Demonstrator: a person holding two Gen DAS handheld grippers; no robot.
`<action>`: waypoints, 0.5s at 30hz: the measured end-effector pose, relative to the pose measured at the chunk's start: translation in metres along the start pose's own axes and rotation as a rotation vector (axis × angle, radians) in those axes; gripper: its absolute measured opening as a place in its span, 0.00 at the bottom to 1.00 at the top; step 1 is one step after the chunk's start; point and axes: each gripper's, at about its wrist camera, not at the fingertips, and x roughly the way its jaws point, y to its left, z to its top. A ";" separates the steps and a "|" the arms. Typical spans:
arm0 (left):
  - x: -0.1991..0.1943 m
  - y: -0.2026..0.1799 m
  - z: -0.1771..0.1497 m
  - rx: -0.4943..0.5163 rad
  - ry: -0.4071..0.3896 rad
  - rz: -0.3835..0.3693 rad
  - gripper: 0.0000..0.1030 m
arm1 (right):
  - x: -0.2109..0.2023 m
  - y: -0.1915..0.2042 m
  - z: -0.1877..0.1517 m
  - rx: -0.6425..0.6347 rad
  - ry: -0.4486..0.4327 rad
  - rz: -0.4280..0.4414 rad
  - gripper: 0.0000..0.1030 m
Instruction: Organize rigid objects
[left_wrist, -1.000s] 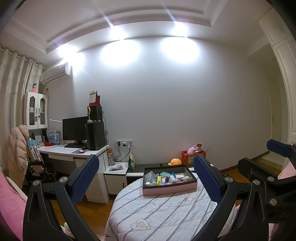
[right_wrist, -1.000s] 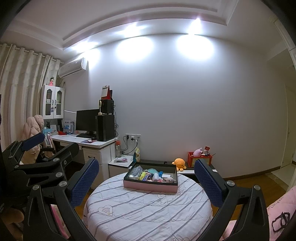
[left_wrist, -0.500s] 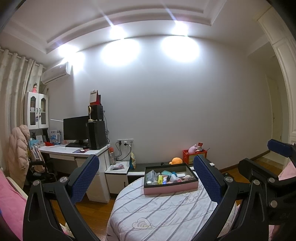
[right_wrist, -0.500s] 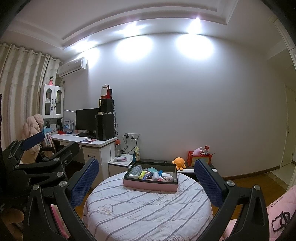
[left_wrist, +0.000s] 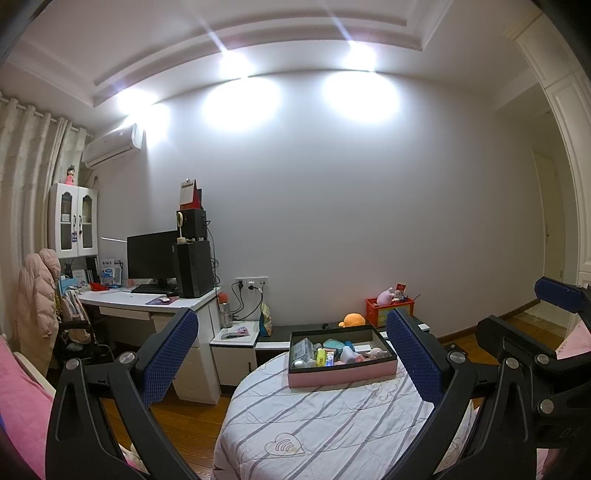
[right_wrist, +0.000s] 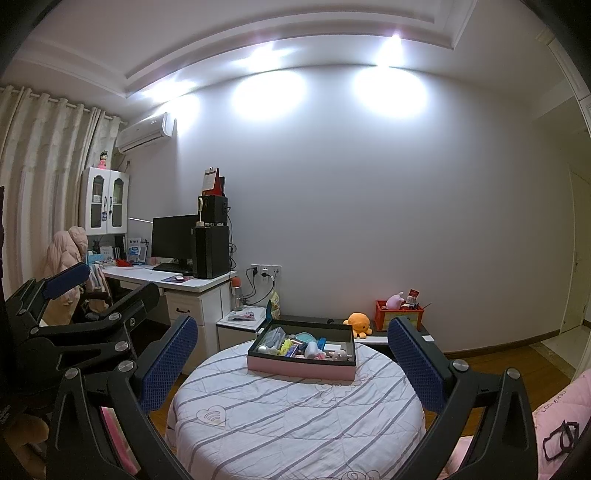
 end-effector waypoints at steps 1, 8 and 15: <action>-0.001 0.000 -0.001 0.000 -0.001 -0.001 1.00 | 0.001 -0.001 0.000 0.000 0.002 0.000 1.00; -0.001 0.004 -0.001 -0.009 -0.007 -0.009 1.00 | 0.002 0.001 -0.002 0.008 0.007 0.007 1.00; -0.005 0.007 0.000 -0.008 -0.031 -0.011 1.00 | 0.002 0.000 -0.002 0.012 0.001 0.008 1.00</action>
